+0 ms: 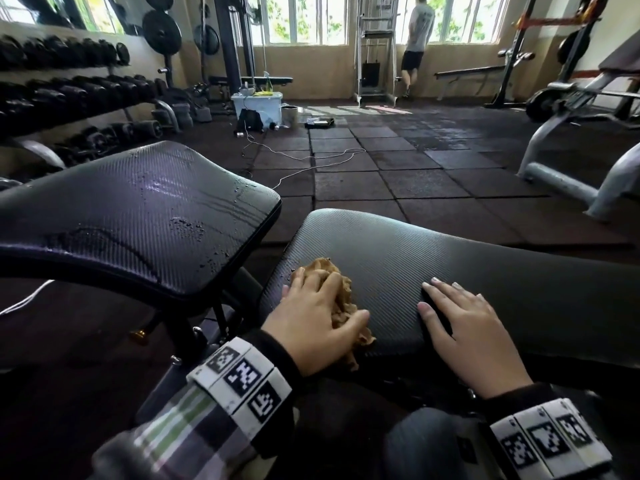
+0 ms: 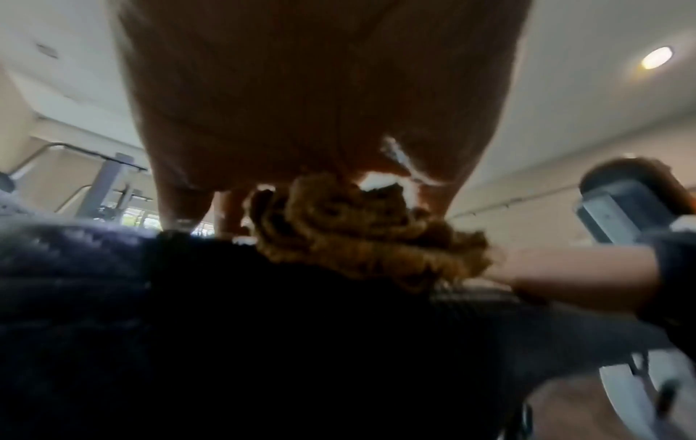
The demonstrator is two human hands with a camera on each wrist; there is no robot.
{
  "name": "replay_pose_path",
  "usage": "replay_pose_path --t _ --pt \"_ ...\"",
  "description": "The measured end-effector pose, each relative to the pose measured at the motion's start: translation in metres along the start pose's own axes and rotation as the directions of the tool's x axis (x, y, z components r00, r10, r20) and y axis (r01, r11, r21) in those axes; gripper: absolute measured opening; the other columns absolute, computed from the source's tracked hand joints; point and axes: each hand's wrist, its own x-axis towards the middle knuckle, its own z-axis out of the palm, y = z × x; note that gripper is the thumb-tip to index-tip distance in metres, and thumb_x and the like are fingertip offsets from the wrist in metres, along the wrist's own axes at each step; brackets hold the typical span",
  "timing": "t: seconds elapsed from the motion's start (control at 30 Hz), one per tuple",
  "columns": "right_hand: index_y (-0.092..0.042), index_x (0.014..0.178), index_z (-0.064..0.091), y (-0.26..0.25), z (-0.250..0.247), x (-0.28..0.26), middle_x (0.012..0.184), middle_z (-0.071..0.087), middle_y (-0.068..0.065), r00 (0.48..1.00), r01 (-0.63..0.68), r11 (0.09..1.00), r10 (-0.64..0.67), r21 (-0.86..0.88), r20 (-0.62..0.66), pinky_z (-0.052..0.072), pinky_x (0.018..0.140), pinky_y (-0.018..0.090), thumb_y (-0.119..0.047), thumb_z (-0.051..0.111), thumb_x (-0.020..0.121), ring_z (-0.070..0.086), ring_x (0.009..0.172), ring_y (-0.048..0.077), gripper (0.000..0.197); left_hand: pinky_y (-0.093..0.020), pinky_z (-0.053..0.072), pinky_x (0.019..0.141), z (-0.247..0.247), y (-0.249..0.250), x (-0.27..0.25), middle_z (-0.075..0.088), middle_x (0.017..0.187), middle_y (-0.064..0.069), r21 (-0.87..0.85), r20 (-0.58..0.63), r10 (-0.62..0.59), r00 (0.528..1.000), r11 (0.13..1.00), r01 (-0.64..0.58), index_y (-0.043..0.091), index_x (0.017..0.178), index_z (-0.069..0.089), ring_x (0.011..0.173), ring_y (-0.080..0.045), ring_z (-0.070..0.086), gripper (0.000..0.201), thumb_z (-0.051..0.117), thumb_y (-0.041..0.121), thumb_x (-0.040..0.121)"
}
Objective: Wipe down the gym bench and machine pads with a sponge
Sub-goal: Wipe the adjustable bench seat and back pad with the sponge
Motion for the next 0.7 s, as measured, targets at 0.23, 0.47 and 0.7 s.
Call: replay_pose_path --t 0.23,0.47,0.7 --pt "-0.021 0.122 0.063 0.002 0.005 0.0 0.13 0.058 -0.001 0.996 0.014 1.0 -0.013 0.002 -0.089 0.034 0.105 0.047 -0.051 0.026 0.085 0.051 0.124 0.024 0.06 -0.051 -0.005 0.117 0.0 -0.008 0.023 -0.008 0.162 0.007 0.301 0.143 -0.014 0.99 0.953 -0.03 0.056 0.146 0.005 0.149 -0.024 -0.01 0.058 0.031 0.061 0.095" --pt "-0.022 0.123 0.062 0.005 0.006 0.0 0.131 0.057 -0.003 0.994 0.034 0.999 -0.034 0.003 -0.104 0.034 0.105 0.046 -0.05 0.026 0.086 0.051 0.124 0.022 0.059 -0.015 0.016 0.112 -0.024 -0.082 0.041 0.029 0.154 -0.01 0.011 0.049 -0.146 0.988 0.989 0.145 0.027 0.149 0.031 0.141 -0.021 0.029 0.071 0.037 0.056 0.085" --pt "-0.021 0.124 0.061 0.005 0.012 0.0 0.131 0.057 -0.003 0.992 0.03 0.999 -0.034 -0.033 -0.125 0.034 0.104 0.046 -0.048 0.025 0.087 0.05 0.125 0.021 0.058 -0.043 0.023 0.118 0.02 -0.071 -0.033 0.036 0.151 -0.01 0.181 -0.261 0.347 0.901 0.934 -0.307 0.013 0.141 0.047 0.145 -0.029 0.023 0.056 0.033 0.046 0.098"
